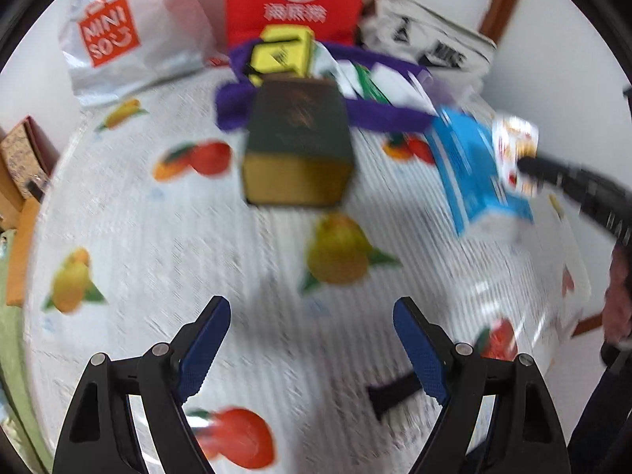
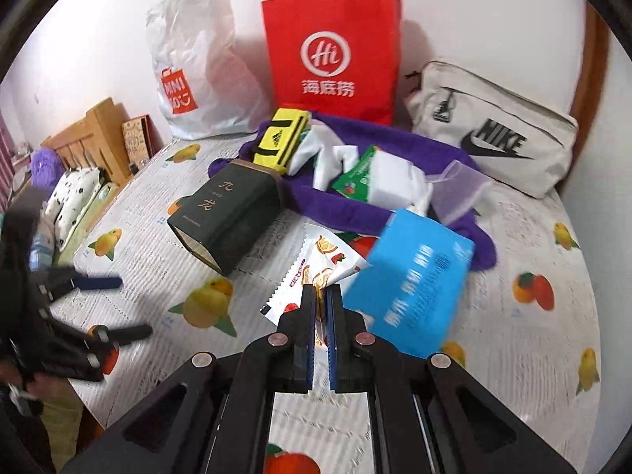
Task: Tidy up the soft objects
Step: 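Lift the snack packet with the right tool while the left tool grasps the black strap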
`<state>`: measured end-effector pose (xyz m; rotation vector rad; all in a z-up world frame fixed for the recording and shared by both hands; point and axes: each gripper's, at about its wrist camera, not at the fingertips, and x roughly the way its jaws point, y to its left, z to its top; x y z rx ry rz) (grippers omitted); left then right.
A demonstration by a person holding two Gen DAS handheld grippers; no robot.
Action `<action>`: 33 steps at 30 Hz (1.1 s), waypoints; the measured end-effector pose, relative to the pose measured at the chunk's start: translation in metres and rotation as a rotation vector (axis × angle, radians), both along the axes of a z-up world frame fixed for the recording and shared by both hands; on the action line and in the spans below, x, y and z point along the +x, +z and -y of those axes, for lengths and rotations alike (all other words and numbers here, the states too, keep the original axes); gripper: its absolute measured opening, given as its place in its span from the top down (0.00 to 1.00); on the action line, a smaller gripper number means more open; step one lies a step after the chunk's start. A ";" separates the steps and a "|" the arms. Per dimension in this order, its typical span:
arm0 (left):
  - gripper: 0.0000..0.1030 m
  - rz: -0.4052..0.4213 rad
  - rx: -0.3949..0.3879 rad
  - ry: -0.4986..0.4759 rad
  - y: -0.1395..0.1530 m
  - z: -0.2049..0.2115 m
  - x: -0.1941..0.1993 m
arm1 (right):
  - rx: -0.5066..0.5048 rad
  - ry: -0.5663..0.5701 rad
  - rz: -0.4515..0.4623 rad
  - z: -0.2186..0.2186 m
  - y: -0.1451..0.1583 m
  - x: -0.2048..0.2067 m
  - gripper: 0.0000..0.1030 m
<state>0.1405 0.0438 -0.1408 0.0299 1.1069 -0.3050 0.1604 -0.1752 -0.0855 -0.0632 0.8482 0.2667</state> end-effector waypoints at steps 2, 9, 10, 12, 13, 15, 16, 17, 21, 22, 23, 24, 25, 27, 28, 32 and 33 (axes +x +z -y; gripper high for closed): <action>0.19 0.007 0.014 -0.032 -0.006 0.009 -0.010 | 0.009 -0.017 0.009 0.009 0.003 -0.010 0.95; 0.19 0.036 0.087 -0.187 -0.025 0.044 -0.045 | 0.021 -0.060 0.027 0.033 0.001 -0.036 0.95; 0.19 0.043 0.103 -0.211 -0.028 0.048 -0.050 | 0.024 -0.071 0.031 0.037 0.000 -0.040 0.95; 0.19 0.049 0.142 -0.245 -0.035 0.054 -0.057 | 0.033 -0.083 0.028 0.044 -0.003 -0.045 0.95; 0.17 0.058 0.158 -0.253 -0.038 0.055 -0.060 | 0.035 -0.088 0.027 0.046 -0.005 -0.046 0.95; 0.18 0.086 0.149 -0.265 -0.037 0.055 -0.064 | 0.039 -0.098 0.022 0.051 -0.009 -0.048 0.95; 0.18 0.087 0.139 -0.265 -0.037 0.054 -0.065 | 0.043 -0.103 0.018 0.054 -0.011 -0.049 0.95; 0.18 0.094 0.135 -0.265 -0.037 0.054 -0.064 | 0.048 -0.107 0.015 0.056 -0.012 -0.049 0.95; 0.47 0.133 0.113 -0.303 -0.034 0.062 -0.064 | 0.054 -0.116 0.010 0.061 -0.018 -0.048 0.95; 0.58 0.134 0.110 -0.305 -0.033 0.065 -0.063 | 0.052 -0.120 0.007 0.063 -0.019 -0.047 0.95; 0.63 0.131 0.104 -0.300 -0.031 0.067 -0.060 | 0.054 -0.124 0.005 0.063 -0.020 -0.047 0.95; 0.68 0.123 0.095 -0.295 -0.031 0.068 -0.056 | 0.057 -0.126 0.002 0.065 -0.021 -0.046 0.95; 0.71 0.116 0.083 -0.287 -0.030 0.068 -0.052 | 0.059 -0.126 0.001 0.065 -0.022 -0.045 0.95; 0.77 0.104 0.050 -0.260 -0.030 0.065 -0.042 | 0.060 -0.126 0.002 0.065 -0.022 -0.045 0.95; 0.85 0.102 0.036 -0.235 -0.029 0.062 -0.039 | 0.062 -0.122 0.001 0.065 -0.023 -0.045 0.95; 0.83 0.089 0.012 -0.204 -0.031 0.052 -0.031 | 0.069 -0.113 -0.007 0.066 -0.026 -0.046 0.95; 0.83 0.088 0.019 -0.208 -0.030 0.052 -0.031 | 0.071 -0.112 -0.010 0.066 -0.026 -0.046 0.95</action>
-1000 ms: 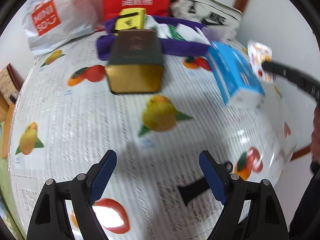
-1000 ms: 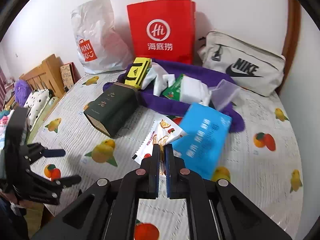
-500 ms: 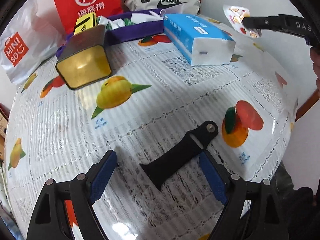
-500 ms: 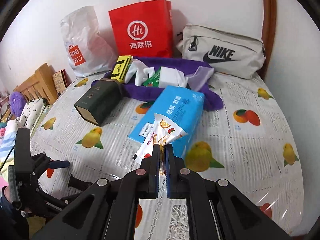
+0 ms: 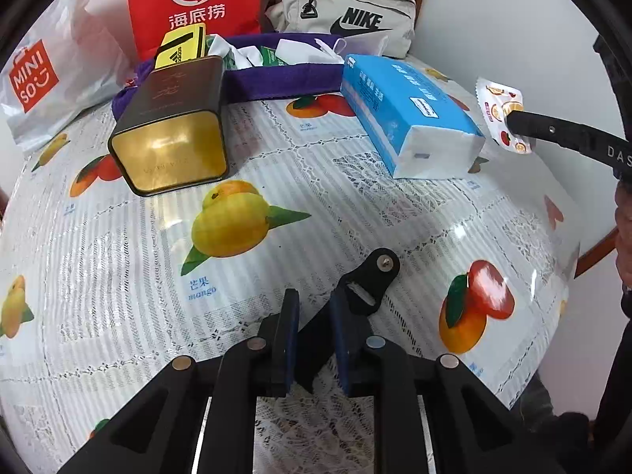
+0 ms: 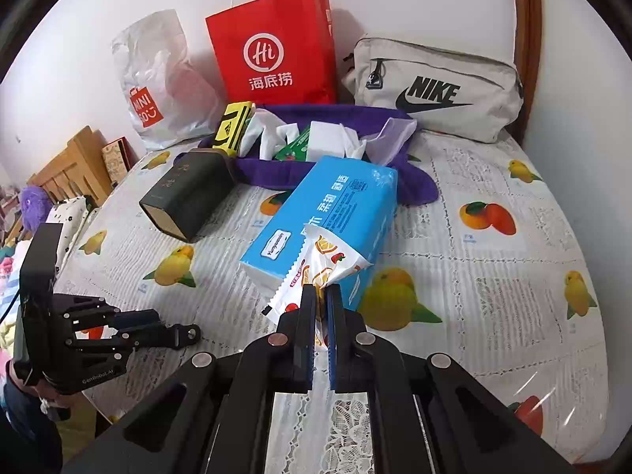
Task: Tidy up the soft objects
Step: 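Lift the snack packet with the right tool while the left tool grasps the black strap, then carry the snack packet and black strap toward the purple towel with both tools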
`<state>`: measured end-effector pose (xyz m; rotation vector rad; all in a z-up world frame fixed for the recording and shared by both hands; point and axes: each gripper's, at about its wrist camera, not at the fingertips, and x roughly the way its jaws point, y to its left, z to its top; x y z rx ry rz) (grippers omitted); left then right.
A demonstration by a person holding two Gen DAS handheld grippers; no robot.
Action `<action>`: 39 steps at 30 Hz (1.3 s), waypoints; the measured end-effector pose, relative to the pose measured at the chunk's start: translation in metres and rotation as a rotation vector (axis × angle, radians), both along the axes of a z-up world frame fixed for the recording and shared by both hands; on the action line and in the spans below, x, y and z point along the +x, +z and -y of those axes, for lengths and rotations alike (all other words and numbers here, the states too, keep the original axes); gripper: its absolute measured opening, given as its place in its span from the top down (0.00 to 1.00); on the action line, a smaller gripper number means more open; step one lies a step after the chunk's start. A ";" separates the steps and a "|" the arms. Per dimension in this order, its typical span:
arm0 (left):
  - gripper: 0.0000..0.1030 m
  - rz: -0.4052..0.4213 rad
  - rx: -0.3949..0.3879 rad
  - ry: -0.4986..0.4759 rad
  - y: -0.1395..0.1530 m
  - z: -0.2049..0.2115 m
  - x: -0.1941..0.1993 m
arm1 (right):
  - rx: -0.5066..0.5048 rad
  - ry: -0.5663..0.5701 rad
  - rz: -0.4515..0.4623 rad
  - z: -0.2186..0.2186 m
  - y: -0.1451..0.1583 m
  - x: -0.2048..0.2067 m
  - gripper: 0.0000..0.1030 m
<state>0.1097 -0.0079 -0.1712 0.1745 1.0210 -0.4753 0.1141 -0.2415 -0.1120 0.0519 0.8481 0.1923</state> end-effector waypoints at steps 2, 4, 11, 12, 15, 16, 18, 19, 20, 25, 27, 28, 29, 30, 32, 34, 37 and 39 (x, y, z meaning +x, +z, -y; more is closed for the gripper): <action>0.80 0.005 0.022 -0.025 0.000 0.002 -0.002 | 0.002 -0.002 -0.001 0.001 -0.001 -0.001 0.95; 0.72 0.021 0.049 -0.058 0.000 0.003 -0.005 | 0.009 -0.004 -0.003 0.003 -0.002 -0.001 0.95; 0.37 0.023 0.078 -0.169 -0.004 0.019 -0.011 | 0.029 -0.012 -0.014 0.008 -0.007 -0.001 0.95; 0.41 0.038 0.097 -0.181 -0.004 0.022 -0.012 | 0.030 -0.013 -0.015 0.009 -0.007 -0.001 0.95; 0.72 0.028 0.089 -0.179 0.000 0.023 -0.005 | 0.030 -0.017 -0.016 0.010 -0.008 -0.001 0.95; 0.76 0.019 0.087 -0.171 0.001 0.023 -0.002 | 0.029 -0.018 -0.018 0.009 -0.009 -0.001 0.95; 0.79 0.006 0.074 -0.148 0.002 0.021 0.002 | 0.029 -0.014 -0.020 0.009 -0.009 -0.001 0.95; 0.80 -0.007 0.056 -0.124 0.003 0.019 0.004 | 0.029 -0.013 -0.021 0.008 -0.010 0.000 0.95; 0.80 -0.016 0.040 -0.104 0.003 0.017 0.006 | 0.030 -0.012 -0.021 0.008 -0.010 0.000 0.95; 0.69 -0.047 0.011 -0.066 0.002 0.013 0.007 | 0.032 0.002 -0.021 0.005 -0.009 0.001 0.95; 0.59 -0.038 0.031 -0.084 0.002 0.013 0.002 | 0.030 0.007 -0.019 0.003 -0.009 0.000 0.95; 0.59 -0.028 0.045 -0.094 0.001 0.014 0.001 | 0.031 0.009 -0.019 0.003 -0.009 0.000 0.95; 0.59 -0.017 0.059 -0.106 0.000 0.016 0.000 | 0.032 0.009 -0.019 0.002 -0.009 0.000 0.95; 0.63 -0.003 0.082 -0.119 0.000 0.018 -0.002 | 0.032 0.009 -0.019 0.003 -0.009 0.000 0.95; 0.78 0.007 0.098 -0.132 0.001 0.021 -0.002 | 0.034 0.006 -0.024 0.003 -0.011 0.000 0.95; 0.79 -0.009 0.082 -0.135 0.002 0.020 0.001 | 0.036 0.006 -0.028 0.003 -0.012 0.000 0.95; 0.79 -0.005 0.103 -0.166 0.002 0.022 -0.002 | 0.036 0.007 -0.028 0.003 -0.011 -0.001 0.95; 0.77 -0.021 0.089 -0.163 0.003 0.020 -0.003 | 0.035 0.004 -0.027 0.004 -0.011 -0.001 0.95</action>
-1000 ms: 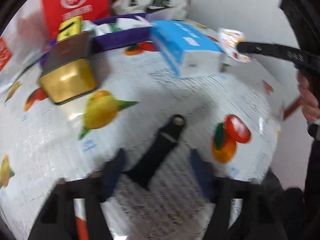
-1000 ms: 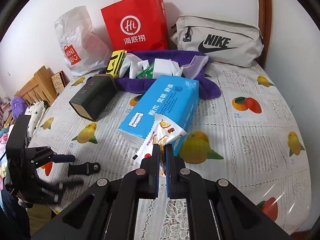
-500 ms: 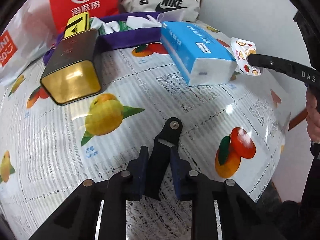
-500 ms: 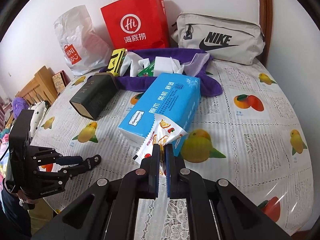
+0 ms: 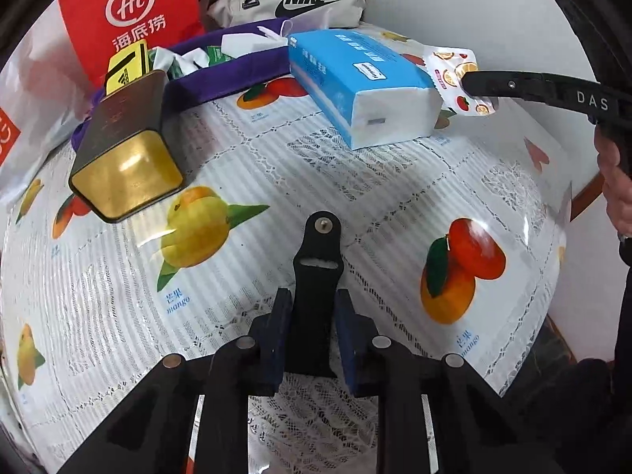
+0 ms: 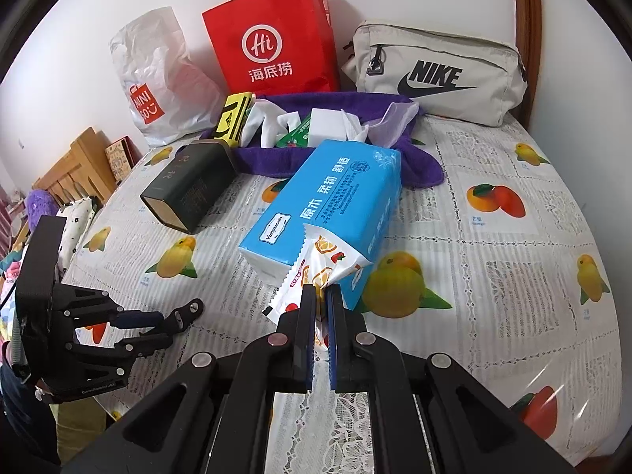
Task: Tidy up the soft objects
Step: 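Carry the snack packet and black strap toward the purple towel with both tools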
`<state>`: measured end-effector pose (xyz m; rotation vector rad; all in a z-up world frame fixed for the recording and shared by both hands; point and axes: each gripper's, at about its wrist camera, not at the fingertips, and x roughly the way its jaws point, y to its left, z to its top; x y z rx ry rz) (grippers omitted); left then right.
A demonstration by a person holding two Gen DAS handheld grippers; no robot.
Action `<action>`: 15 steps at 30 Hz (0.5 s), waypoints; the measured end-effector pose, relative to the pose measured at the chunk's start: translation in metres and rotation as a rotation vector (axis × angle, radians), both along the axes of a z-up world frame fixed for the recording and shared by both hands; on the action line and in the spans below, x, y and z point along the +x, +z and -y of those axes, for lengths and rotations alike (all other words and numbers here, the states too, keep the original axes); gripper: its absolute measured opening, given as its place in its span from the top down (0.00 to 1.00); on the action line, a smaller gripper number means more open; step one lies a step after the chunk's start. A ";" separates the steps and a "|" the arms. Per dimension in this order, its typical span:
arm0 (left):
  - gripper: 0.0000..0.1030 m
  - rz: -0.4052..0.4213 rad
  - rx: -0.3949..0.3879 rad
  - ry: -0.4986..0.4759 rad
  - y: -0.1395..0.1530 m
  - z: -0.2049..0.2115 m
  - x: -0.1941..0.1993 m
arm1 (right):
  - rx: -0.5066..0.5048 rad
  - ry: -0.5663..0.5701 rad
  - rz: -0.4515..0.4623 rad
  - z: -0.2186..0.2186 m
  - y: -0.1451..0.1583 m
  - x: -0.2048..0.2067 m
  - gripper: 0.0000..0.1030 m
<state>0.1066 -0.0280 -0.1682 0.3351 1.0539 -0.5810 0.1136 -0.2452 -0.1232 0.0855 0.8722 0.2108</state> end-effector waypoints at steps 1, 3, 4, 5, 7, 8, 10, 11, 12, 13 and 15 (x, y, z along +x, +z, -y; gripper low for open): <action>0.71 -0.012 -0.015 -0.001 0.000 -0.001 0.001 | 0.002 -0.001 -0.001 0.001 0.000 0.000 0.95; 0.71 -0.017 -0.030 0.005 -0.001 0.000 0.002 | 0.005 -0.001 -0.002 0.001 0.000 0.000 0.94; 0.71 -0.011 -0.025 0.005 -0.001 0.002 0.002 | 0.007 0.002 -0.001 0.001 -0.001 0.001 0.94; 0.71 -0.003 -0.018 0.002 -0.002 0.004 0.002 | 0.012 0.005 -0.003 0.001 -0.001 0.001 0.94; 0.79 0.020 -0.009 -0.004 -0.002 0.006 0.003 | 0.016 0.006 -0.007 0.001 -0.002 0.002 0.94; 0.80 0.018 -0.013 -0.008 -0.002 0.006 0.003 | 0.015 0.009 -0.004 0.000 -0.002 0.002 0.94; 0.80 0.004 -0.024 0.000 -0.001 0.004 0.006 | 0.012 0.015 -0.004 -0.001 -0.002 0.002 0.95; 0.80 0.005 -0.021 -0.001 -0.001 0.005 0.006 | 0.013 0.018 -0.004 -0.002 -0.001 0.002 0.95; 0.80 0.006 -0.017 0.001 0.000 0.005 0.005 | 0.013 0.021 -0.003 -0.002 0.000 0.002 0.95; 0.80 0.004 -0.021 0.004 0.001 0.005 0.004 | 0.011 0.023 -0.002 -0.003 0.001 0.001 0.95; 0.80 0.001 -0.036 0.014 0.004 0.004 0.005 | 0.014 0.027 0.001 -0.004 0.003 0.001 0.95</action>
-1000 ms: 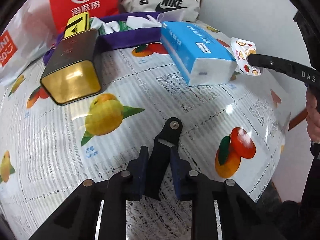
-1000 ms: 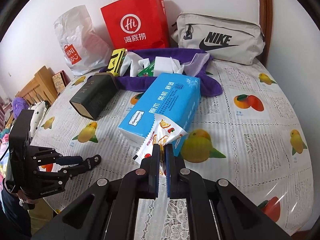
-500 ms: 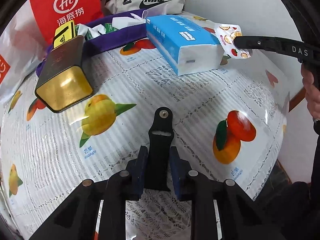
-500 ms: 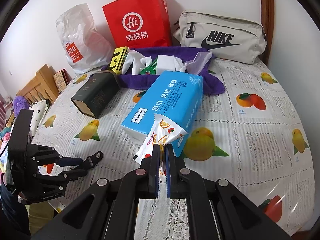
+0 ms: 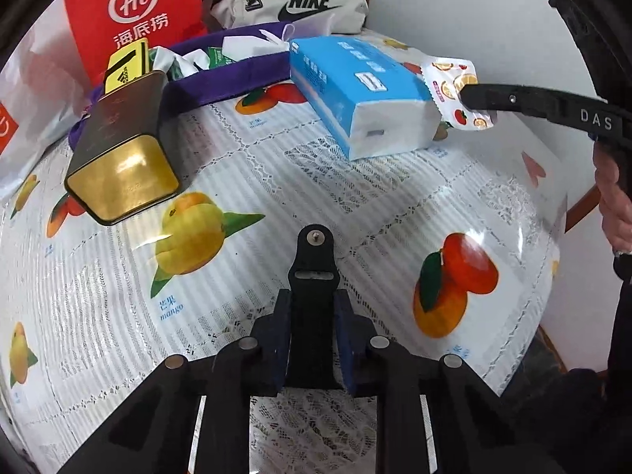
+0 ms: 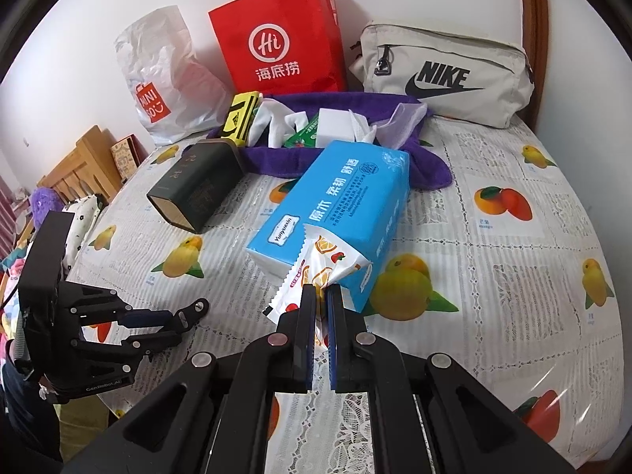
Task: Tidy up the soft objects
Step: 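Carry the snack packet and black strap toward the purple towel with both tools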
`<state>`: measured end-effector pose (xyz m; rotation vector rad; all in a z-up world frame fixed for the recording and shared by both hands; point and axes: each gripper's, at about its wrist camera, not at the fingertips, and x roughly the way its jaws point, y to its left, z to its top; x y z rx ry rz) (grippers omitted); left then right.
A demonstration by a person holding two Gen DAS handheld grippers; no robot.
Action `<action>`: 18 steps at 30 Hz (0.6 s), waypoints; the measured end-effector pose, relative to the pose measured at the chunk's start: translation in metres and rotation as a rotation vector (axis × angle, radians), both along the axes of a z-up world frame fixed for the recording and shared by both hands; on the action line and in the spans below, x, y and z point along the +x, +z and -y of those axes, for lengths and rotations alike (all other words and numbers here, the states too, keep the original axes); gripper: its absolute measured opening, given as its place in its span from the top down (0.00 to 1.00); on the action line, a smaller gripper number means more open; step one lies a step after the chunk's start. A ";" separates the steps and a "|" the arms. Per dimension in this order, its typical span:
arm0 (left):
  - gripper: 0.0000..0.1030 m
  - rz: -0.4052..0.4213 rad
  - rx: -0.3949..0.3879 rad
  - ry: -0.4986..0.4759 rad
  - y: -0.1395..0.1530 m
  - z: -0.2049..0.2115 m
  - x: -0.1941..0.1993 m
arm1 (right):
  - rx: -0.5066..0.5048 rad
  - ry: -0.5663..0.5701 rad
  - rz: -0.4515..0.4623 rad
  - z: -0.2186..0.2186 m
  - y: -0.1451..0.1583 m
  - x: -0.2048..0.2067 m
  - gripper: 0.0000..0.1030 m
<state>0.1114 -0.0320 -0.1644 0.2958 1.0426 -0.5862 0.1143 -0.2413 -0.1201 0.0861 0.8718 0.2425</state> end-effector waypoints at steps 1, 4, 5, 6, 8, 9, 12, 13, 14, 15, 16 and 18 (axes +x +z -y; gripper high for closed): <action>0.80 0.001 -0.008 0.007 0.002 -0.001 0.000 | 0.001 0.001 -0.001 0.000 0.001 0.000 0.95; 0.80 0.010 -0.022 0.026 0.009 -0.004 0.000 | 0.002 0.008 0.002 -0.002 0.004 0.001 0.95; 0.80 0.014 -0.025 0.033 0.012 -0.005 0.000 | 0.004 0.012 0.003 -0.003 0.005 0.001 0.95; 0.80 0.017 -0.028 0.041 0.014 -0.007 0.002 | 0.004 0.016 0.003 -0.004 0.006 0.002 0.95; 0.80 0.020 -0.034 0.043 0.018 -0.008 0.002 | 0.004 0.021 0.004 -0.005 0.008 0.003 0.95; 0.80 0.026 -0.035 0.054 0.021 -0.009 0.003 | 0.007 0.025 0.004 -0.006 0.009 0.003 0.95; 0.80 0.036 -0.040 0.072 0.029 -0.011 0.005 | 0.009 0.033 0.007 -0.008 0.013 0.004 0.95; 0.80 0.040 -0.045 0.073 0.032 -0.012 0.006 | 0.016 0.039 0.011 -0.008 0.015 0.004 0.95; 0.80 0.046 -0.050 0.073 0.035 -0.013 0.006 | 0.016 0.042 0.016 -0.008 0.017 0.004 0.95; 0.80 0.052 -0.053 0.076 0.039 -0.014 0.008 | 0.016 0.044 0.019 -0.009 0.019 0.005 0.95; 0.80 0.060 -0.056 0.079 0.043 -0.014 0.009 | 0.017 0.046 0.022 -0.009 0.020 0.006 0.95; 0.80 0.073 -0.067 0.089 0.050 -0.015 0.014 | 0.021 0.057 0.029 -0.010 0.023 0.008 0.95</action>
